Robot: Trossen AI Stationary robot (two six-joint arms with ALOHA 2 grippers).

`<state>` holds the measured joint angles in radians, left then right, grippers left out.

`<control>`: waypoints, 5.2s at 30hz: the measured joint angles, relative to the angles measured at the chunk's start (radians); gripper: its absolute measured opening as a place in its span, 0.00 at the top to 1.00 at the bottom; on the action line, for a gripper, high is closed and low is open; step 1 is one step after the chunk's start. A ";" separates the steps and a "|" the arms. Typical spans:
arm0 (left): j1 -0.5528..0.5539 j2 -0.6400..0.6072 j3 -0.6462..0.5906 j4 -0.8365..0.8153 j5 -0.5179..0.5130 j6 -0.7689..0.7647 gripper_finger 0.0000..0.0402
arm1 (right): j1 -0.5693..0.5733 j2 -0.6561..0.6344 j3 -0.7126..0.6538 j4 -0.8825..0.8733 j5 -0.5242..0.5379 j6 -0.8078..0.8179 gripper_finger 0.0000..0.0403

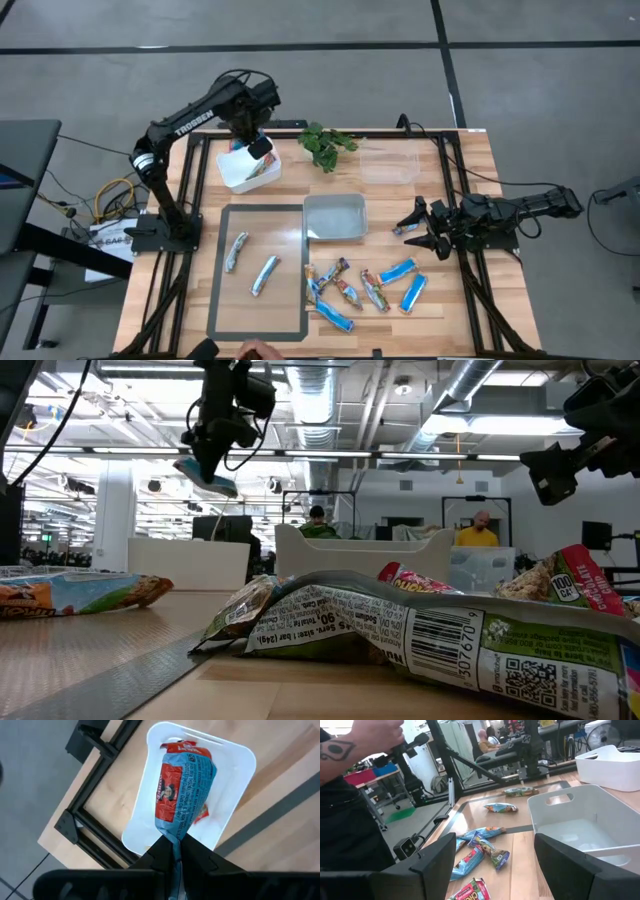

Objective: Pick and place Granola Bars by type
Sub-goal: Put the red granola bar into the white bin, then put the yellow granola bar into the gray bin

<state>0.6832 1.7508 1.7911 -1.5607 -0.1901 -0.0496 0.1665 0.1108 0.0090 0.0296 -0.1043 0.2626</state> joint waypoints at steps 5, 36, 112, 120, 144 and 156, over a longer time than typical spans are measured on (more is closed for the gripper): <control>0.002 0.000 -0.067 0.040 0.000 -0.001 0.95 | 0.000 0.000 0.000 0.000 0.000 0.000 0.34; 0.040 0.002 -0.538 0.507 0.026 0.000 0.79 | 0.000 0.000 0.000 0.000 0.000 0.000 0.34; -1.164 -0.249 -0.537 0.489 -0.043 -1.023 0.66 | 0.000 0.000 0.000 0.000 0.000 0.000 0.34; -1.160 -0.084 -0.537 0.498 0.063 -1.129 0.66 | 0.000 0.000 0.000 0.000 0.000 0.000 0.34; -1.029 0.151 -0.537 0.561 0.175 -1.080 0.66 | 0.000 0.000 0.000 0.000 0.000 0.000 0.34; -1.015 0.142 -0.613 0.674 0.258 -1.095 0.77 | 0.000 0.000 0.000 0.000 0.000 0.000 0.34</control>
<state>-0.3317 1.8928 1.1779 -0.8866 0.0675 -1.1450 0.1669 0.1104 0.0090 0.0299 -0.1043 0.2626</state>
